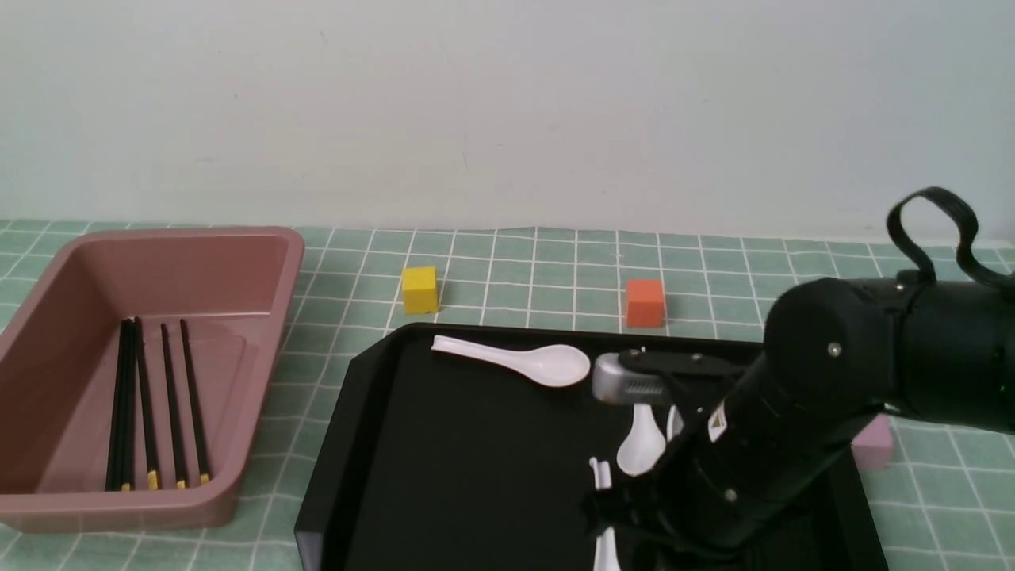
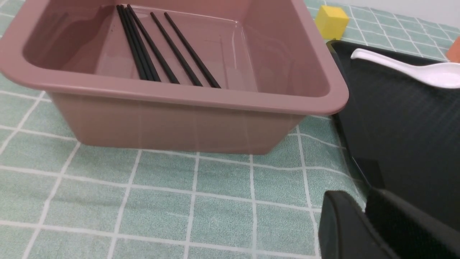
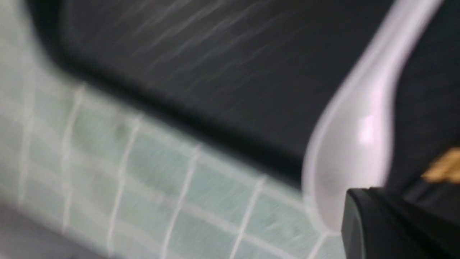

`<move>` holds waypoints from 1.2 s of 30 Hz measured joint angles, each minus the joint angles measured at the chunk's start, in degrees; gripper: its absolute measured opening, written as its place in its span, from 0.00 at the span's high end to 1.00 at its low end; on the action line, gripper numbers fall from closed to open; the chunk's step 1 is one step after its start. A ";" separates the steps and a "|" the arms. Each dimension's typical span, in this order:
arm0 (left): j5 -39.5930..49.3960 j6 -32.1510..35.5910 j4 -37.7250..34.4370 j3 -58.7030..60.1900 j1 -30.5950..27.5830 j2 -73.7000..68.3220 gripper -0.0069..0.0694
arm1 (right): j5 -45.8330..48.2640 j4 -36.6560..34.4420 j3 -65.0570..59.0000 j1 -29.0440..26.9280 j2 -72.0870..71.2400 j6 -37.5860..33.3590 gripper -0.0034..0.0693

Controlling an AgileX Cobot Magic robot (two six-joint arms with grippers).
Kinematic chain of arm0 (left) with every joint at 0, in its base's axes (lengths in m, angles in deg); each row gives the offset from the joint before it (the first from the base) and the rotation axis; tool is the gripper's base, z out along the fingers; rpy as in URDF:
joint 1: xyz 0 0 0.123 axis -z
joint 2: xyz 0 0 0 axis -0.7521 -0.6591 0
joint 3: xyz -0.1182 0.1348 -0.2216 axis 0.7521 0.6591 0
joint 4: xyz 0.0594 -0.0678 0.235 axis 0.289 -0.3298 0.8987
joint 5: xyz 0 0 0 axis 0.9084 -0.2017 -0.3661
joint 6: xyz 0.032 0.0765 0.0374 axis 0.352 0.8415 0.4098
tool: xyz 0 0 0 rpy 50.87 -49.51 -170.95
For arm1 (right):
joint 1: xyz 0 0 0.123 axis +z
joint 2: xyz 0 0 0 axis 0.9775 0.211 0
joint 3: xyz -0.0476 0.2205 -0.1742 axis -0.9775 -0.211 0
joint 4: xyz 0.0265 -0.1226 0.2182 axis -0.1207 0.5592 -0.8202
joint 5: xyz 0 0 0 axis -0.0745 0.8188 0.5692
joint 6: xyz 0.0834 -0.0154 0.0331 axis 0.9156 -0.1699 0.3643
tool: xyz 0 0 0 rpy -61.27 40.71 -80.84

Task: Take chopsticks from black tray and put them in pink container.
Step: 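Move the gripper over the chopsticks on the black tray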

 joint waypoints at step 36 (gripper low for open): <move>0.00 0.00 0.00 0.00 0.00 0.00 0.72 | -1.52 18.83 0.87 0.15 10.70 26.51 0.62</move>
